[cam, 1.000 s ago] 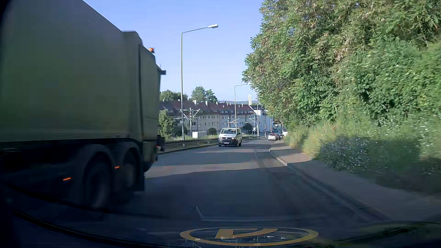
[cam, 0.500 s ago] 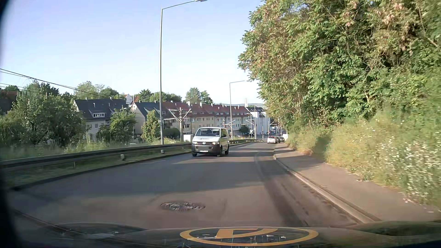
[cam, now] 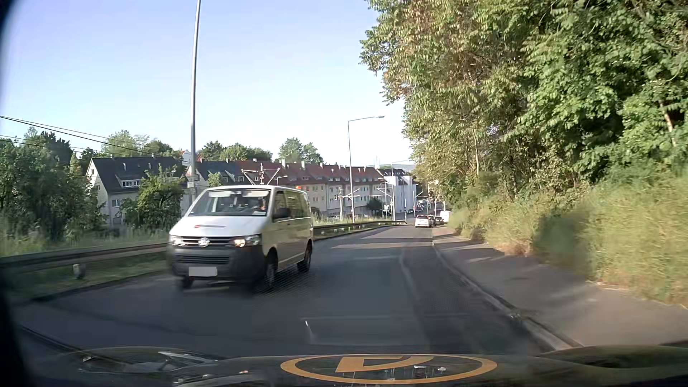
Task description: Follow the waypoints while adhering to traffic rules and regulations
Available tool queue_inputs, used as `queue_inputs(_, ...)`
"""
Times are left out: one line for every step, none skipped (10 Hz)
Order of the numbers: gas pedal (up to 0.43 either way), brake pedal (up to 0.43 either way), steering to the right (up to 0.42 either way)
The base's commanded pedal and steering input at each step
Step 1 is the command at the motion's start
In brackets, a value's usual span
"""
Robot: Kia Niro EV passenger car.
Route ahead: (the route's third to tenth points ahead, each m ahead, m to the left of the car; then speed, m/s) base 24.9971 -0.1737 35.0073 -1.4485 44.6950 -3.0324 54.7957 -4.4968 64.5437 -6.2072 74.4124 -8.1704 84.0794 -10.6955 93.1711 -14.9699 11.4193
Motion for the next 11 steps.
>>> queue_inputs(0.0, 0.134, 0.021)
queue_inputs(0.0, 0.14, 0.022)
queue_inputs(0.0, 0.14, 0.022)
queue_inputs(0.0, 0.14, 0.022)
queue_inputs(0.0, 0.14, 0.022)
queue_inputs(0.0, 0.055, 0.022)
queue_inputs(0.0, 0.006, 0.022)
queue_inputs(0.0, 0.024, 0.022)
queue_inputs(0.0, 0.0, 0.022)
queue_inputs(0.0, 0.0, 0.022)
queue_inputs(0.0, 0.0, 0.022)
